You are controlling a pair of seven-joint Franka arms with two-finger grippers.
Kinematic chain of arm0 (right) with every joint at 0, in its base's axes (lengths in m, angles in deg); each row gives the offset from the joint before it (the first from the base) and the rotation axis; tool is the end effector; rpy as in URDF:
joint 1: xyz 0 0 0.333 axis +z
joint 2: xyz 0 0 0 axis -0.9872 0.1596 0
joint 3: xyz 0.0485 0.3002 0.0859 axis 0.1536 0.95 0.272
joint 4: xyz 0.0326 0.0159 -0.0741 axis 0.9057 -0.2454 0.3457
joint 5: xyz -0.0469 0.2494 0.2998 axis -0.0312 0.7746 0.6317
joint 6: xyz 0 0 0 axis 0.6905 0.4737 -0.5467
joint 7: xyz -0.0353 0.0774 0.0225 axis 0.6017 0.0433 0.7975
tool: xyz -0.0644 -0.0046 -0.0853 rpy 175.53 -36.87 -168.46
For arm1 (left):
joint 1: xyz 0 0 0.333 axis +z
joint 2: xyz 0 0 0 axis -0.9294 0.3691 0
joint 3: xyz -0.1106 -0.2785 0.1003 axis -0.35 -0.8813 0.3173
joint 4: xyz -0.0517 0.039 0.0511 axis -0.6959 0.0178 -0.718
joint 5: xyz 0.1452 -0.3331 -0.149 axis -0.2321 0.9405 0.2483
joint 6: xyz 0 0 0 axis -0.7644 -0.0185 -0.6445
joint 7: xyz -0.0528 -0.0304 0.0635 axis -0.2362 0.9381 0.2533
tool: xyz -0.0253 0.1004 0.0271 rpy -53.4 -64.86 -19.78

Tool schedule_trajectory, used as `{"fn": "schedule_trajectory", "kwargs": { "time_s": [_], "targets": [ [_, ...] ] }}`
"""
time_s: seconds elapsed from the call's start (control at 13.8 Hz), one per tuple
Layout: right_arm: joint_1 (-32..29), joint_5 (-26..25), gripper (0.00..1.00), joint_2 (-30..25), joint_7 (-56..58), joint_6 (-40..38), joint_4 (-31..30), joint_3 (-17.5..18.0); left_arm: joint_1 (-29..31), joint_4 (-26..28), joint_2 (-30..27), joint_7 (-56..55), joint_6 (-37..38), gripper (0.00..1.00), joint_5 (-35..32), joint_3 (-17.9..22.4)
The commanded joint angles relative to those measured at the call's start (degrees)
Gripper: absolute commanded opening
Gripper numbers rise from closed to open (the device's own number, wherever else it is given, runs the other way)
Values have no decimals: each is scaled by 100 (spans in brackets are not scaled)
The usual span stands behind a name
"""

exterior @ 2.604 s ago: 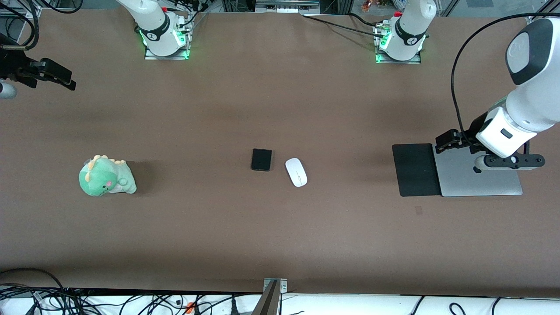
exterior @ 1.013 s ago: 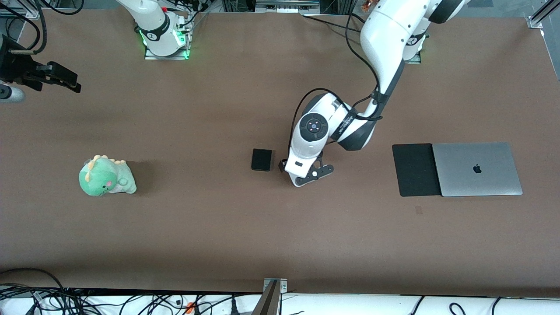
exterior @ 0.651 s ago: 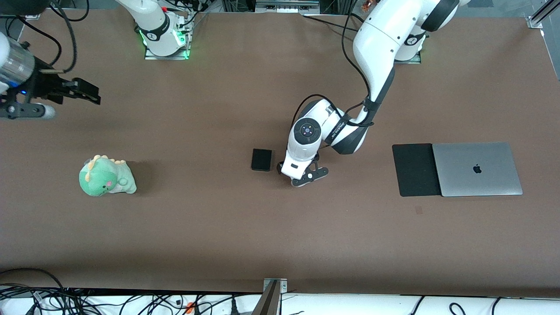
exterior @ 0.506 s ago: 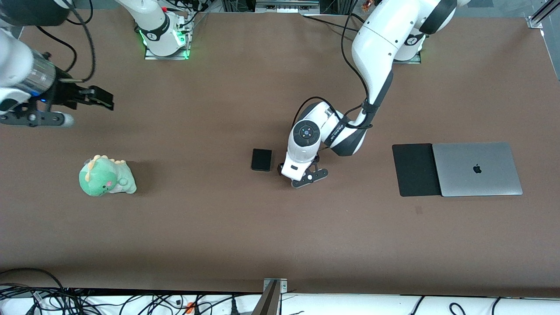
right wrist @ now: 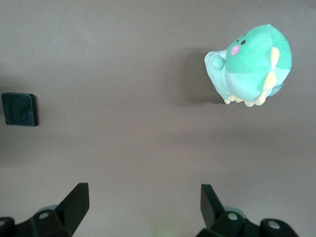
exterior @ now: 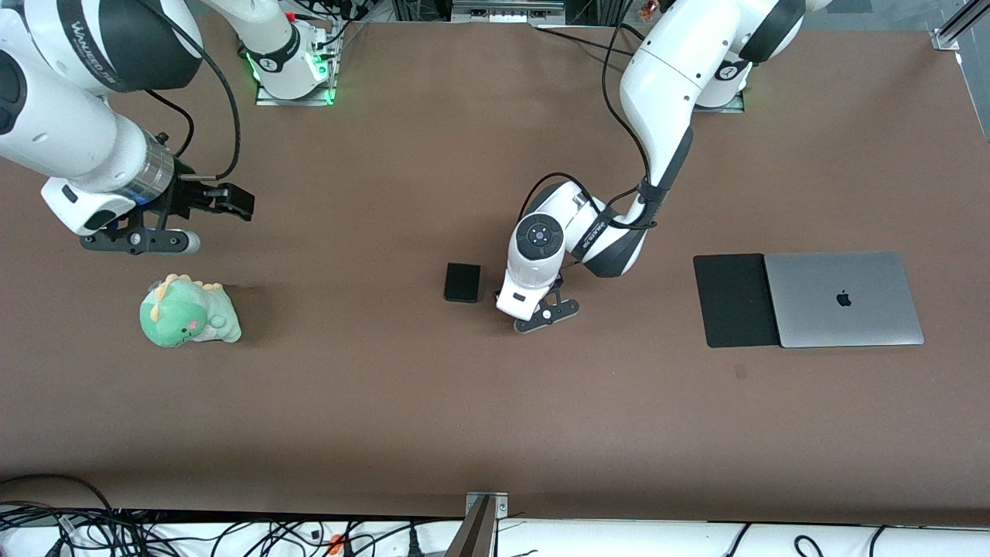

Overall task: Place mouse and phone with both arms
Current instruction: 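Grasp the white mouse with the left gripper while the right gripper reaches out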

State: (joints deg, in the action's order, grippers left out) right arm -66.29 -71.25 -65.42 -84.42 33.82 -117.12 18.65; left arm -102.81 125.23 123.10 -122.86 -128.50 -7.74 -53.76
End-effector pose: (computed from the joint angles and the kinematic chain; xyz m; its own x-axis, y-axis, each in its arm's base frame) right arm 0.5814 0.1266 0.5261 0.9909 -0.0264 -0.1319 -0.0218 -0.9991 0.0369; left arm 0.5820 -0.4542 0.1827 0.9260 0.3762 -0.0330 0.3770 -0.9259 0.0232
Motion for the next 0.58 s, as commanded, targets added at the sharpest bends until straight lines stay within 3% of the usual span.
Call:
{"fn": "schedule_trajectory", "kwargs": {
  "time_s": [0.0,0.14,0.51],
  "targets": [
    [208,-17,100,-1,-197,382,-212,-14,-121,-214,25,-47,110,51,-137,251],
    [365,-17,100,139,-642,716,-309,-14,-51,-197,-202,6,145,52,-155,314],
    [753,35,100,596,-1381,1691,-511,-5,414,-109,-949,1067,1259,57,-278,551]
  ]
}}
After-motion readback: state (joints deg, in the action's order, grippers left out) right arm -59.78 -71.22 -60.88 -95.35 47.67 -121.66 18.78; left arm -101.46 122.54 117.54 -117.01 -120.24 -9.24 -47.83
